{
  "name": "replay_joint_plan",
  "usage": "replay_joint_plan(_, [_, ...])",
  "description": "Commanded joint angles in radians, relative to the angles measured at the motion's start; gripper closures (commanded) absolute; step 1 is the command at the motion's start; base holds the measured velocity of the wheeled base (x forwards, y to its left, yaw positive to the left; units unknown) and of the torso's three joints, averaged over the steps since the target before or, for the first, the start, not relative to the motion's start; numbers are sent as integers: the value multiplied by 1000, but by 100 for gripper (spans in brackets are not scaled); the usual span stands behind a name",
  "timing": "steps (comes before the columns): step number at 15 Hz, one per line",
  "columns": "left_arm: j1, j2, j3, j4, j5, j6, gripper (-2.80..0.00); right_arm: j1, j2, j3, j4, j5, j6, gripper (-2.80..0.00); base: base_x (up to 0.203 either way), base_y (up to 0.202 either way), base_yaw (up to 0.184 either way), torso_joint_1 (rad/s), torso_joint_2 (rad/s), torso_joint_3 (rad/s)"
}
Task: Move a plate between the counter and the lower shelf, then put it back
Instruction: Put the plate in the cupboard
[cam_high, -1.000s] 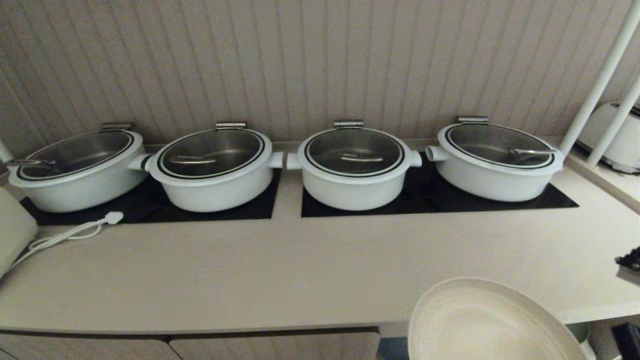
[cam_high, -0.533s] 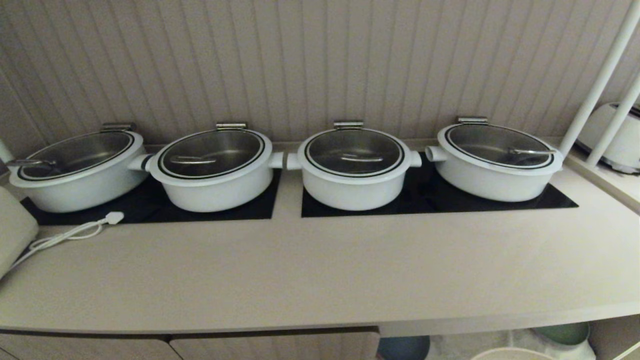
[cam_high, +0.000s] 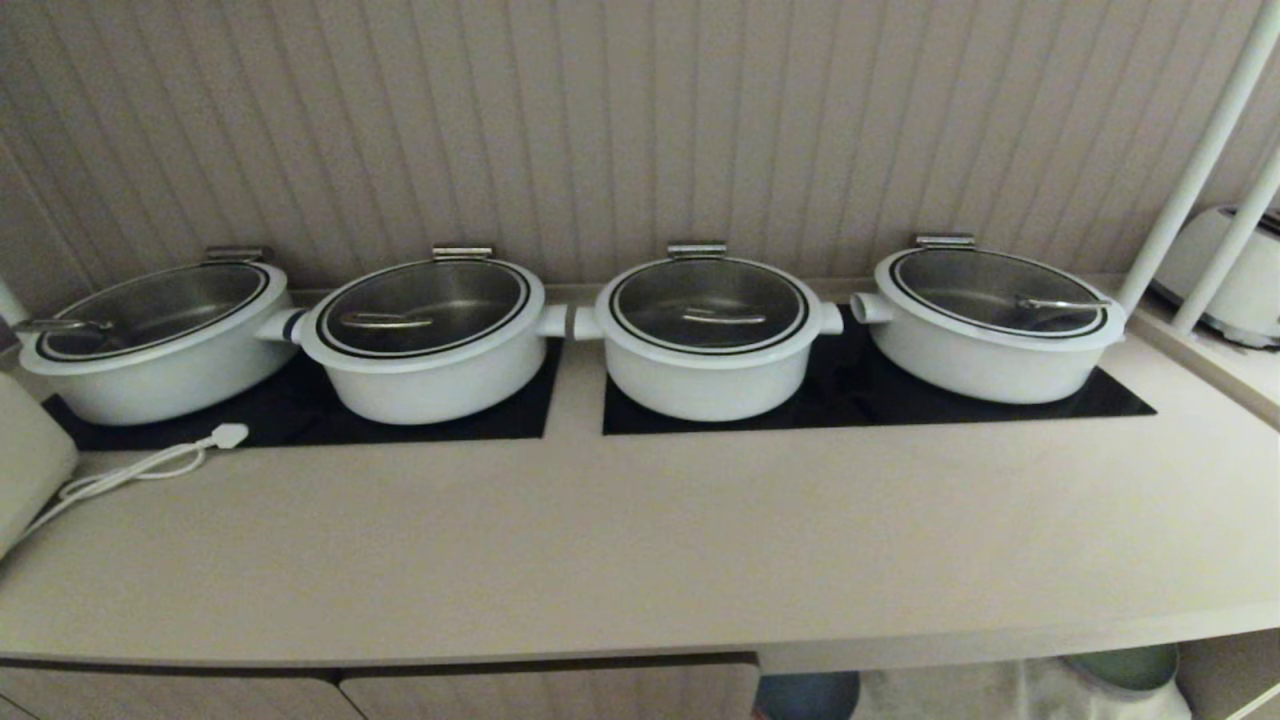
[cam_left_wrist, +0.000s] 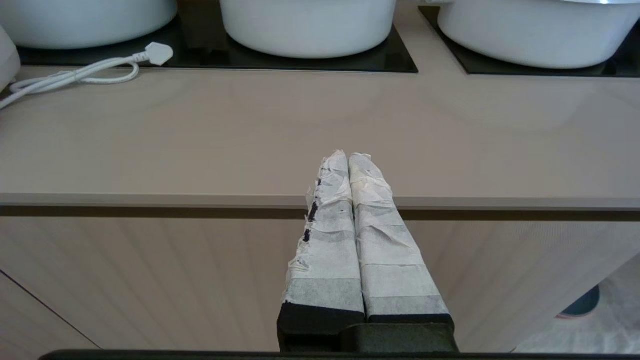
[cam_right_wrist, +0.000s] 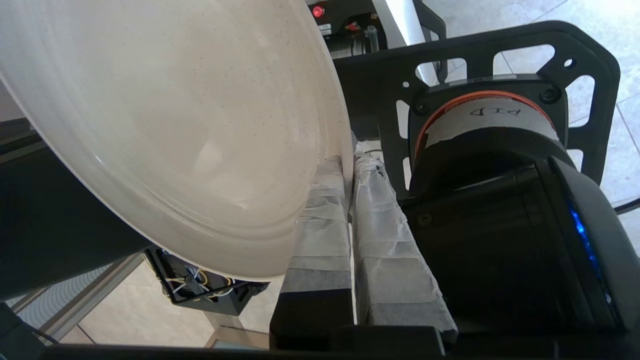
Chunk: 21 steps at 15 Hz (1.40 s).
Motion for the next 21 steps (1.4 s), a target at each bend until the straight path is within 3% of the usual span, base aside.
replay_joint_plan(1, [0,0,0,0,0,-1,0,1,0,6,6,1,5,0,0,0,0,0,0,0])
replay_joint_plan(8, [0,0,0,0,0,-1,0,-1,11,11,-27,-34,36,0,0,0,0,0,0,0])
replay_joint_plan(11, [0,0,0,0,0,-1,0,-1,12,15,-59,-55,122,0,0,0,0,0,0,0])
replay_joint_plan(21, [0,0,0,0,0,-1,0,-1,18,5,-61,-55,124,0,0,0,0,0,0,0])
